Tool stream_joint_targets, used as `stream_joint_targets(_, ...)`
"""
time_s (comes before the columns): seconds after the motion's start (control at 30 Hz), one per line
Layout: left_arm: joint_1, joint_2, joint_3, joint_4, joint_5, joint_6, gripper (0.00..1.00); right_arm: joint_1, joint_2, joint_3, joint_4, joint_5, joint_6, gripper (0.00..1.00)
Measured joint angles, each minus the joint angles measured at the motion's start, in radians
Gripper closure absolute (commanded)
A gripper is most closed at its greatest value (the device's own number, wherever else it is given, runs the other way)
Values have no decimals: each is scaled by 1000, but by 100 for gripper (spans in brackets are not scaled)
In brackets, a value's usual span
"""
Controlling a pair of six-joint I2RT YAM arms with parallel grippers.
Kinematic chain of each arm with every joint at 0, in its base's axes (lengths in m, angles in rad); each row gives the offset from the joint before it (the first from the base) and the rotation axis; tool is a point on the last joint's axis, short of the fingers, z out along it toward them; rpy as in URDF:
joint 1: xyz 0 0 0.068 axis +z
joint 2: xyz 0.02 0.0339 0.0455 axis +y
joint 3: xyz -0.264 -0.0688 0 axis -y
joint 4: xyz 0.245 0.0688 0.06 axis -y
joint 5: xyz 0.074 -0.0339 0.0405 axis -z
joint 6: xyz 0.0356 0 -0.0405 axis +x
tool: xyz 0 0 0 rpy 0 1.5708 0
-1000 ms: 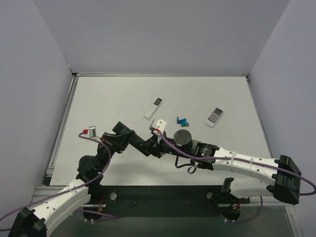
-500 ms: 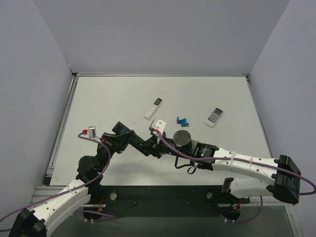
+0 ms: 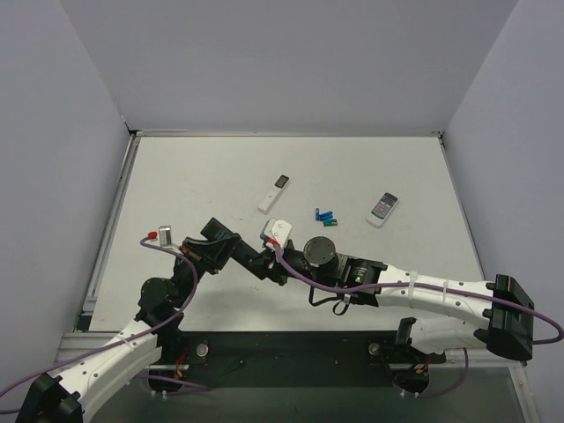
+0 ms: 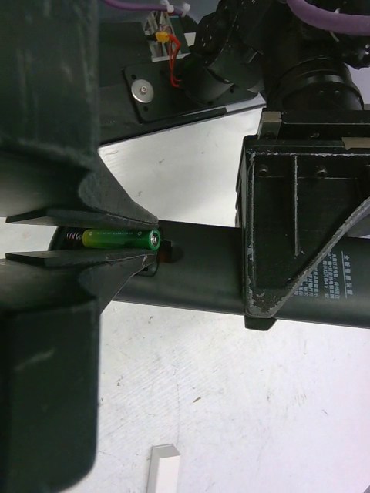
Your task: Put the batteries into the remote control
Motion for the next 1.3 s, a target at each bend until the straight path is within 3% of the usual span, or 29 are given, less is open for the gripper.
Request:
stream_joint_targets(0.4,3,-2,0,-37,-4,18,100,5,28,1,-16,18,-14,98)
stream_joint_targets(1.3,6,-16,-2,-25,-22,16,100,12,58,57,-64,29,6,75)
